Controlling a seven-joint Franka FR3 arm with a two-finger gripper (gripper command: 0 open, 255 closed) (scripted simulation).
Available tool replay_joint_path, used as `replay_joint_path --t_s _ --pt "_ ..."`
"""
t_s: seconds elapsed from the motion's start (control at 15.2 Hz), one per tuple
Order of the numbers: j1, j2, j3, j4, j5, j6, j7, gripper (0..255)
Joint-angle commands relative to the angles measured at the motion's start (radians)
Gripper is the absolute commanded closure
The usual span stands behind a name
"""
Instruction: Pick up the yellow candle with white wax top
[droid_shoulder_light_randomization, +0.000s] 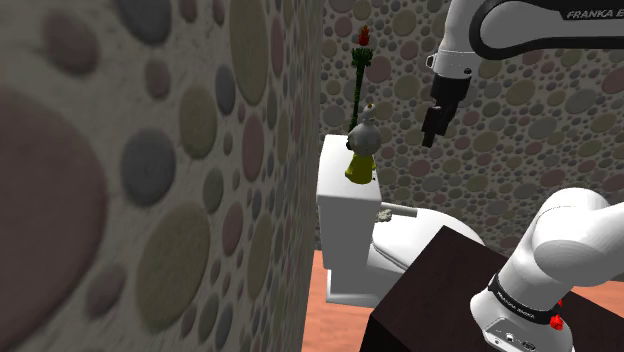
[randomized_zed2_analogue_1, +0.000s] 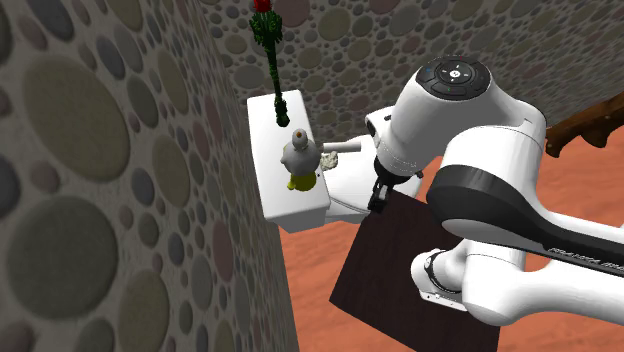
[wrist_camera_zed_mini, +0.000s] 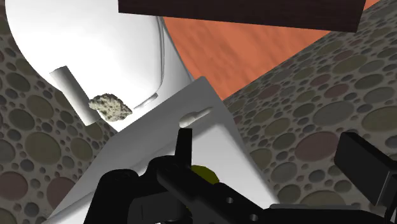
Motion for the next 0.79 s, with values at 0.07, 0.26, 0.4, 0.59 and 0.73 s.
replay_joint_path --t_s 0.07,0.26,0.4,0.59,0.73 --pt "0.003 0.034 -0.013 0.024 0.002 0.020 -0.018 0" --pt "0.016 0.136 -0.052 0.103 0.013 0.071 -0.073 0" --pt "0.025 0.204 -0.076 0.161 0.026 0.099 -0.112 0" --pt "0.041 0.307 -0.112 0.256 0.054 0.130 -0.172 0" --pt "0.052 0.376 -0.135 0.326 0.079 0.144 -0.213 0"
